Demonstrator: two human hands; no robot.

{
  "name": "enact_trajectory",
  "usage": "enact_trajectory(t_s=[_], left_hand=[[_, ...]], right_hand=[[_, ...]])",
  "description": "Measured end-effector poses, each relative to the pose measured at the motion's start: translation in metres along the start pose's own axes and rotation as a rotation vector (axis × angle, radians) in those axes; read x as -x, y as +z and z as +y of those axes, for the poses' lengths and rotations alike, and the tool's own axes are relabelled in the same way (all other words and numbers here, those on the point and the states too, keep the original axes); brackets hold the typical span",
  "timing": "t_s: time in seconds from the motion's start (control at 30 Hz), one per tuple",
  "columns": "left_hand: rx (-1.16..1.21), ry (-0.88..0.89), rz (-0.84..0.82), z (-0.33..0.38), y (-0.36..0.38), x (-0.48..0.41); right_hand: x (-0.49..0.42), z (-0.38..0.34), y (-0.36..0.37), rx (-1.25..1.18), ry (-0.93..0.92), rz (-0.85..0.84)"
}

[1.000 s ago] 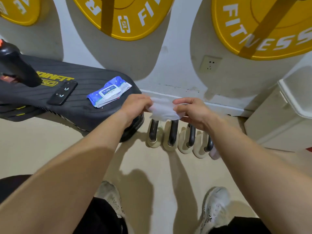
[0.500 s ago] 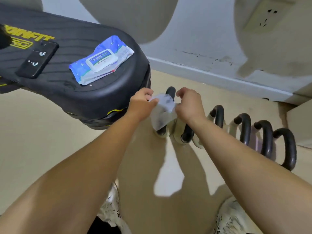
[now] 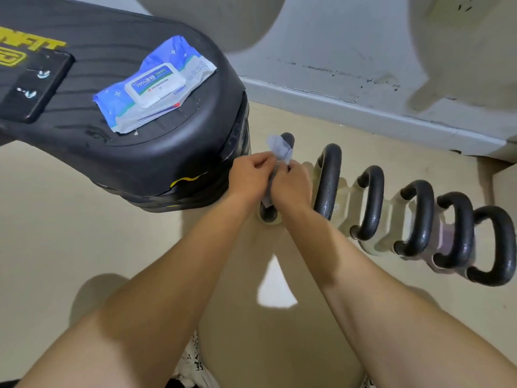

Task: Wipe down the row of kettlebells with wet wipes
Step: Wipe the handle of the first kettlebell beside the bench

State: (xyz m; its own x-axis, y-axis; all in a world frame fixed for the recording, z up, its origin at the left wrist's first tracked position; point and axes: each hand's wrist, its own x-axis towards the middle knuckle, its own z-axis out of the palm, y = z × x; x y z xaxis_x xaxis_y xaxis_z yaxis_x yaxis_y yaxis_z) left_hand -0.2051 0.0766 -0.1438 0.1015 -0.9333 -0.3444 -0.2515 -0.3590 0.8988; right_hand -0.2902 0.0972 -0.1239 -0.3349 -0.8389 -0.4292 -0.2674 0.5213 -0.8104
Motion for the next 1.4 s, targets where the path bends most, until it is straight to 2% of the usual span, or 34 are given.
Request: enact_trajectory(t_s=[0.1,0.23,0.4,0.5,0.63,0.73,0.87,1.0,1.17,1.27,1.4], left_hand=[[-0.049,0.029,-0.007,0.014,0.004,-0.013],[-0.131,0.050,0.023,0.008,0.004,-0.005],[-0.262,0.072,0.024,-0.025,-0.011,0.032],[-0.247,0.063,-0.013,-0.032,-0.017,0.036],[-0.197,0.026,-0.053,-0.013,-0.010,0.013],[-0.248,0.022,0.005,0.000,-0.002,0.003],[-0.256,0.038,0.056,-0.015,-0.006,0.023],[-0.158,0.056,0.061,-0.047,-0.007,0.050],[0.121,-0.073,0.014,-0.076,0.001,0.059],[0.241,-0.149,-0.009,-0.085,0.003,0.059],[0.279,-0.169,0.047,-0.090,0.006,0.054]], right_hand=[[-0.015,-0.013,0.000,-0.129,0.096,0.012],[-0.009,-0.008,0.004,-0.045,-0.009,0.035],[0.029,0.037,0.013,0.113,-0.070,0.018],[0.034,0.046,0.015,0.131,-0.067,0.018],[0.008,0.022,0.011,0.023,-0.063,0.000],[-0.003,0.006,0.009,-0.024,-0.030,-0.014],[0.013,0.030,0.013,0.033,-0.068,0.010],[0.039,0.072,0.024,0.063,-0.192,0.066],[0.045,0.110,0.029,0.113,-0.390,0.085],[0.046,0.127,0.029,0.189,-0.393,0.044],[0.046,0.132,0.031,0.150,-0.326,0.044]])
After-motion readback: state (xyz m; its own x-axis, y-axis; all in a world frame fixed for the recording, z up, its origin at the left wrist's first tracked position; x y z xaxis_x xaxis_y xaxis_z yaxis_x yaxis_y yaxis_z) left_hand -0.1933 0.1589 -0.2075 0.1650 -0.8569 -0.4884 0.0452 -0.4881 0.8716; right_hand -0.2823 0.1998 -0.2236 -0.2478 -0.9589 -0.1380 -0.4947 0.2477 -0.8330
